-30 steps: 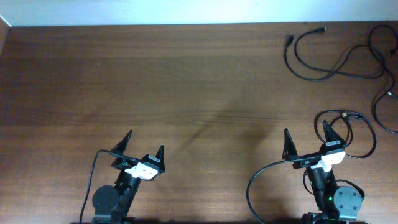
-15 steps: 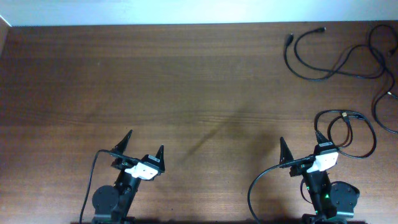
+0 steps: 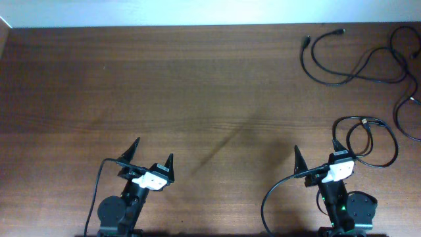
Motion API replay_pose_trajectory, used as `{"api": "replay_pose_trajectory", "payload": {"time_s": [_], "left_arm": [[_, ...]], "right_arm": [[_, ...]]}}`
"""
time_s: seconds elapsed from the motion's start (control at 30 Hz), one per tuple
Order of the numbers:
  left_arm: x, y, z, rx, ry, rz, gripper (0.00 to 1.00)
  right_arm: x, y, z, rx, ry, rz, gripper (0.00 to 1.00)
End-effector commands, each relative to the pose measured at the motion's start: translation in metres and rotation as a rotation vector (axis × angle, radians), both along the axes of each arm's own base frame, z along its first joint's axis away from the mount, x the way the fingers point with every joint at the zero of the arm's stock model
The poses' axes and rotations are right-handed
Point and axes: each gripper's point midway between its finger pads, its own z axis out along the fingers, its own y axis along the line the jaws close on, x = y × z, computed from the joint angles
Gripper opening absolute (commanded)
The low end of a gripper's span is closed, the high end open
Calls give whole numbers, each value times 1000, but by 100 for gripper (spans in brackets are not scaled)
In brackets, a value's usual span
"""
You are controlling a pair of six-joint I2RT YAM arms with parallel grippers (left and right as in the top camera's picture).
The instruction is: Untangle cables
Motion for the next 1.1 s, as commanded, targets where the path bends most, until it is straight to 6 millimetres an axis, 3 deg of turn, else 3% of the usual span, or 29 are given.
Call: {"api": "replay_pose_trajectory", "payload": {"time_s": [0.0, 0.8, 0.9, 0.97, 1.03, 1.07], "left_arm": [[0, 3, -1, 9, 1, 14, 99], [-1, -5, 0, 69, -23, -23, 99], [-1, -4, -1, -19, 7, -12, 99], [4, 17, -1, -201, 51, 127, 99], [7, 55, -3, -429, 66, 357, 99], [7, 60, -3, -450, 62, 386, 99]], "right_arm": [[0, 0, -1, -18, -3, -2, 99], [0, 0, -1, -18, -3, -2, 99], [0, 0, -1, -18, -3, -2, 99], [0, 0, -1, -18, -3, -2, 99], [0, 0, -1, -18, -3, -2, 99], [0, 0, -1, -18, -3, -2, 99]]}}
